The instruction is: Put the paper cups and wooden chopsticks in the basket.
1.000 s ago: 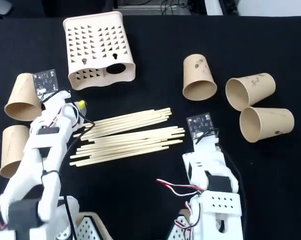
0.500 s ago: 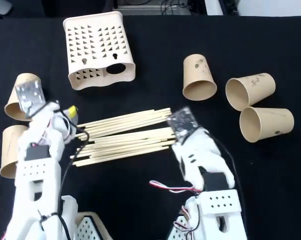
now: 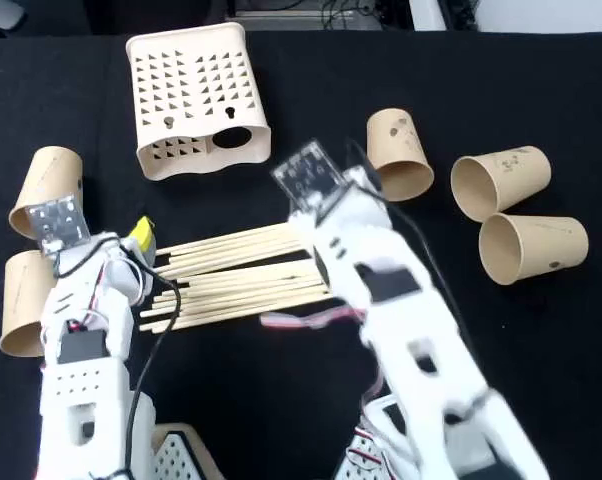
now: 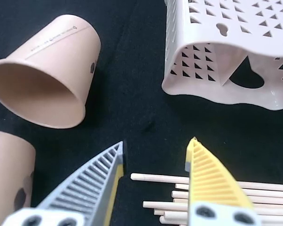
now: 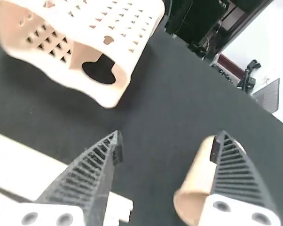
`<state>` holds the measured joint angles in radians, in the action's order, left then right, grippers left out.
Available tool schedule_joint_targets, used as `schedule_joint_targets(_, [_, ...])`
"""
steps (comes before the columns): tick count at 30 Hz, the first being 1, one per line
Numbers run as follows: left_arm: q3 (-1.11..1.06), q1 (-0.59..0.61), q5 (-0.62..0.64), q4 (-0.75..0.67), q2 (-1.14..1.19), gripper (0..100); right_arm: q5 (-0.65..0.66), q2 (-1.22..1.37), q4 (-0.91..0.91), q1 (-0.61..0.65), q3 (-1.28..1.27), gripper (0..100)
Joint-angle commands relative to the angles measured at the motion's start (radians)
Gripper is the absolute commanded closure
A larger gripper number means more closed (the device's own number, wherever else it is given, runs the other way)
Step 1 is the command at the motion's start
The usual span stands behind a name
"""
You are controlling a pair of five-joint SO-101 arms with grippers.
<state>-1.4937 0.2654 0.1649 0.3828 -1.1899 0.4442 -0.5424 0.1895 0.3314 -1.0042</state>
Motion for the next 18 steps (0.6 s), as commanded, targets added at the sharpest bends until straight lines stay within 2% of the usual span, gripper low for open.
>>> schedule_joint_targets(1, [-0.038, 0.010, 0.005, -0.017, -0.106, 78, 0.009, 0.274, -0.117, 0.018, 0.162, 71.7])
schedule_joint_targets(4, [-0.085, 0.012, 0.005, -0.011, -0.186, 78, 0.009, 0.424, -0.196, 0.035, 0.236, 72.0])
schedule_joint_targets(11, [-0.097, 0.012, 0.003, 0.184, -0.365, 78, 0.009, 0.598, -0.330, 0.058, 0.321, 72.0])
schedule_joint_targets(18, [-0.137, 0.008, 0.011, 0.275, -0.546, 78, -0.040, 0.731, -0.394, 0.054, 0.410, 71.9])
